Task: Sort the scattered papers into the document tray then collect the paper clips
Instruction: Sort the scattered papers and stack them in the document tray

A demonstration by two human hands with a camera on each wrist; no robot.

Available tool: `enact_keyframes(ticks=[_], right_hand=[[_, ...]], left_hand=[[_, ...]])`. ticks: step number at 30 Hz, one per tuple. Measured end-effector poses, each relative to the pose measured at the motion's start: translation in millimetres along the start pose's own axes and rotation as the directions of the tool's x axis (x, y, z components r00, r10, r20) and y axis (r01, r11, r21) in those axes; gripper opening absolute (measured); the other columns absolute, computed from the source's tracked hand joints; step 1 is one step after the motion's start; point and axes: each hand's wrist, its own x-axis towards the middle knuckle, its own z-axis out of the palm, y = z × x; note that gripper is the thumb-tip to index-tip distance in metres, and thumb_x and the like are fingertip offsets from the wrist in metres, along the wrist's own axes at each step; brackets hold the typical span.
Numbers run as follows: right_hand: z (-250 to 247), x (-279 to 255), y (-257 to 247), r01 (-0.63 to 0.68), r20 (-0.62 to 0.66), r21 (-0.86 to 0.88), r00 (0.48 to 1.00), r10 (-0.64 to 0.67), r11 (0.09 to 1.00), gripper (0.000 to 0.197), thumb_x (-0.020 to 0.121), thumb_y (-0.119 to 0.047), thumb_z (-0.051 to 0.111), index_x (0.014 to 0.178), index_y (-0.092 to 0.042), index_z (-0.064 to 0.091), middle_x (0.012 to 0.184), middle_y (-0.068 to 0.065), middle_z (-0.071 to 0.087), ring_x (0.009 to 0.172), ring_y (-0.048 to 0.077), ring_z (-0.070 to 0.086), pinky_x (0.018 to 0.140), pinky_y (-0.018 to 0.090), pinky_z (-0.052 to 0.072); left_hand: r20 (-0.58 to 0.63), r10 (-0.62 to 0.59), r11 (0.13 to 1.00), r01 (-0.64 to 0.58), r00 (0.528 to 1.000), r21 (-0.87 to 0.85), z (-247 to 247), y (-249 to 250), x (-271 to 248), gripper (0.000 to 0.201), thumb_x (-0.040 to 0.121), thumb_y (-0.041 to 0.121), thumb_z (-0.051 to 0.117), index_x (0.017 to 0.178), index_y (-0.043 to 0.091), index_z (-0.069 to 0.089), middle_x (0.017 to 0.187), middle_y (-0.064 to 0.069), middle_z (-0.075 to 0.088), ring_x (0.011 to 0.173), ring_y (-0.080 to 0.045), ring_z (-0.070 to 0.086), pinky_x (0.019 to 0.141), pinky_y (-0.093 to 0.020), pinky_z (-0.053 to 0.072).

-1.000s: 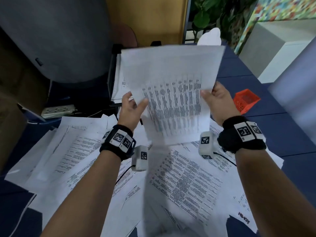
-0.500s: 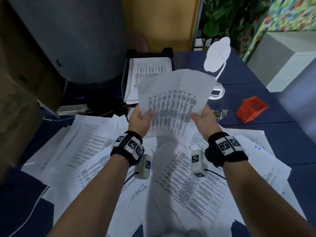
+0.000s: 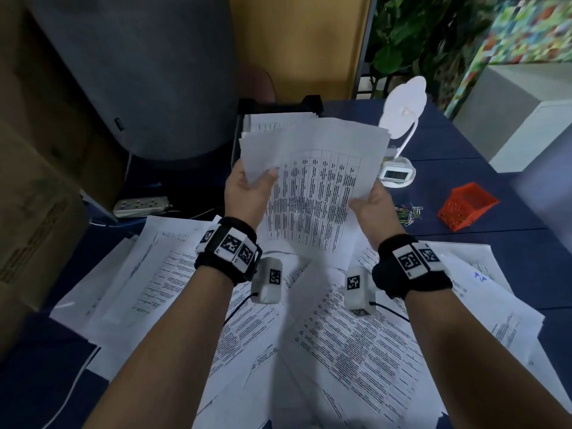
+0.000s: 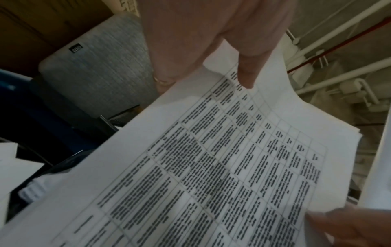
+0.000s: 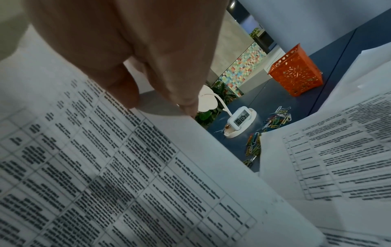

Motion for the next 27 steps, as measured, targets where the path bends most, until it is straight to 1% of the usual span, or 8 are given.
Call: enact_keyframes(ticks=[4,9,12,14,18,22,25,27], right_hand=[[-0.2,8.5,8.1,-0.033,-0.012,-0.064,0.999,0.032,0.997,0.040,0.085,-0.001,0.060,0.123,-0.007,0.052,0.115,0.007,0.066,0.100,0.019,0.063,0.081,0.032,0.052],[-5.1,10.3,28.9,-0.181,-0.015,-0.080,0.984,0.180,0.980,0.027,0.088,-0.006,0.062,0.115,-0.009,0.061,0.111,0.008,0.066,0.104,0.026,0.062,0.094,0.039,0.048],[-4.8,10.7,28.5,-0.282,0.023,0.033,0.959,0.282,0.959,0.028,0.092,-0.012,0.059,0.120,-0.014,0.058,0.120,0.003,0.063,0.113,0.025,0.056,0.082,0.043,0.054],[-3.1,16.0,23.4,-0.316,0.072,0.129,0.948,0.309,0.940,0.028,0.092,-0.016,0.060,0.120,-0.017,0.057,0.124,0.000,0.060,0.115,0.024,0.053,0.071,0.042,0.058],[8.5,36.5,10.7,-0.333,0.085,0.163,0.943,0.323,0.929,0.033,0.090,-0.025,0.063,0.121,-0.017,0.054,0.130,0.004,0.055,0.114,0.028,0.052,0.059,0.034,0.056],[25.1,61.1,-0.3,-0.320,0.051,0.097,0.947,0.316,0.943,0.024,0.094,-0.016,0.055,0.119,-0.017,0.052,0.123,0.004,0.057,0.105,0.026,0.055,0.049,0.024,0.051],[33.5,79.3,-3.0,-0.247,0.008,0.013,0.969,0.247,0.969,0.027,0.093,0.000,0.049,0.120,-0.006,0.049,0.112,0.006,0.056,0.093,0.024,0.059,0.051,0.025,0.053],[37.8,89.1,-3.0,-0.222,-0.059,-0.015,0.974,0.221,0.975,0.030,0.090,0.009,0.048,0.117,-0.004,0.050,0.109,0.008,0.055,0.088,0.023,0.058,0.051,0.022,0.055]], left_hand=[[-0.045,0.012,0.999,-0.014,0.999,-0.050,-1.4,13.2,19.0,0.032,0.087,-0.001,0.063,0.118,-0.004,0.055,0.104,-0.007,0.065,0.088,-0.006,0.064,0.080,-0.019,0.052],[-0.113,-0.001,0.988,-0.016,0.994,-0.151,-10.6,29.3,56.3,0.017,0.087,0.002,0.064,0.102,0.008,0.061,0.103,-0.009,0.067,0.100,-0.024,0.064,0.089,-0.036,0.054],[-0.097,-0.067,0.998,0.067,0.993,-0.008,-15.3,20.5,78.9,0.019,0.083,0.014,0.070,0.092,0.017,0.053,0.088,-0.004,0.064,0.077,-0.021,0.064,0.069,-0.033,0.056],[-0.073,-0.170,0.972,0.179,0.983,0.150,-19.2,5.6,85.6,0.027,0.080,0.028,0.071,0.096,0.020,0.051,0.083,0.001,0.056,0.064,-0.012,0.052,0.057,-0.026,0.045],[0.040,-0.368,0.844,0.316,0.929,0.433,-22.9,-22.7,75.8,0.056,0.075,0.044,0.069,0.112,0.005,0.053,0.102,-0.011,0.060,0.080,-0.020,0.057,0.070,-0.033,0.051],[0.026,-0.495,0.734,0.402,0.869,0.547,-20.6,-40.0,65.5,0.030,0.092,0.023,0.057,0.112,0.009,0.039,0.104,-0.009,0.052,0.094,-0.026,0.059,0.072,-0.037,0.057],[0.016,-0.412,0.759,0.333,0.911,0.560,-22.0,-46.7,67.6,0.031,0.091,0.010,0.050,0.119,0.007,0.038,0.113,-0.024,0.058,0.074,-0.030,0.064,0.050,-0.029,0.050],[-0.034,-0.330,0.763,0.287,0.944,0.579,-23.3,-45.6,73.4,0.045,0.092,0.008,0.050,0.134,0.012,0.034,0.114,-0.017,0.058,0.065,-0.022,0.061,0.042,-0.021,0.046]])
